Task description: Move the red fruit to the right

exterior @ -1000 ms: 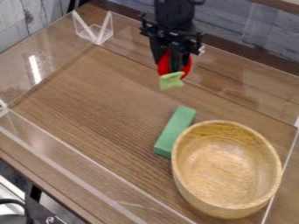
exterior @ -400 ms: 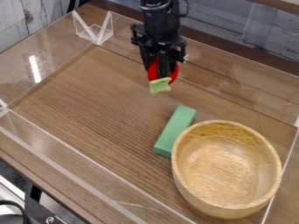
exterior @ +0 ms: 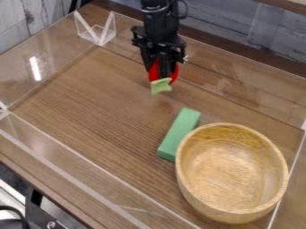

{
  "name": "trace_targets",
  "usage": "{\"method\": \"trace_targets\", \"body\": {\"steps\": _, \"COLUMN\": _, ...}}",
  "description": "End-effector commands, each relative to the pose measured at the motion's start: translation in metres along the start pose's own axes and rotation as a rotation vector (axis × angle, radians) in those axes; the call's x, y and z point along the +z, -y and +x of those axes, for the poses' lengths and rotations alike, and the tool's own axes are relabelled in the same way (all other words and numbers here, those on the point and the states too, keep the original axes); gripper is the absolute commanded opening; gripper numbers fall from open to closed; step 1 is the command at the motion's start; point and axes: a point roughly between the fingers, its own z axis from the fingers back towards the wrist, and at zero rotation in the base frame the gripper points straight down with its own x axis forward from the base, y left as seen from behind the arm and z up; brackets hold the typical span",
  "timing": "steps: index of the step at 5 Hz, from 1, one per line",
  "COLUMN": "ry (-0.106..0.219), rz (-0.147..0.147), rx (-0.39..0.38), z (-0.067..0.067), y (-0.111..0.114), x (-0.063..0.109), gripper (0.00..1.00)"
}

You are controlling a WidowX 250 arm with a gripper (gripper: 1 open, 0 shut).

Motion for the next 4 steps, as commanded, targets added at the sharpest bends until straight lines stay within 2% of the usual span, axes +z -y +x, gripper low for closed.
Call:
{"method": "trace_targets", "body": {"steps": 1, "ry": 0.073, "rz": 0.029, "rx": 0.025, "z": 0.014, "y": -0.013, "x": 0.017, "gripper": 0.0}}
{"method": "trace_targets", "body": {"steps": 4, "ry": 0.091, "rz": 0.03, "rx": 0.074, "z": 0.025, "y": -0.036, "x": 0.014, "gripper": 0.0}}
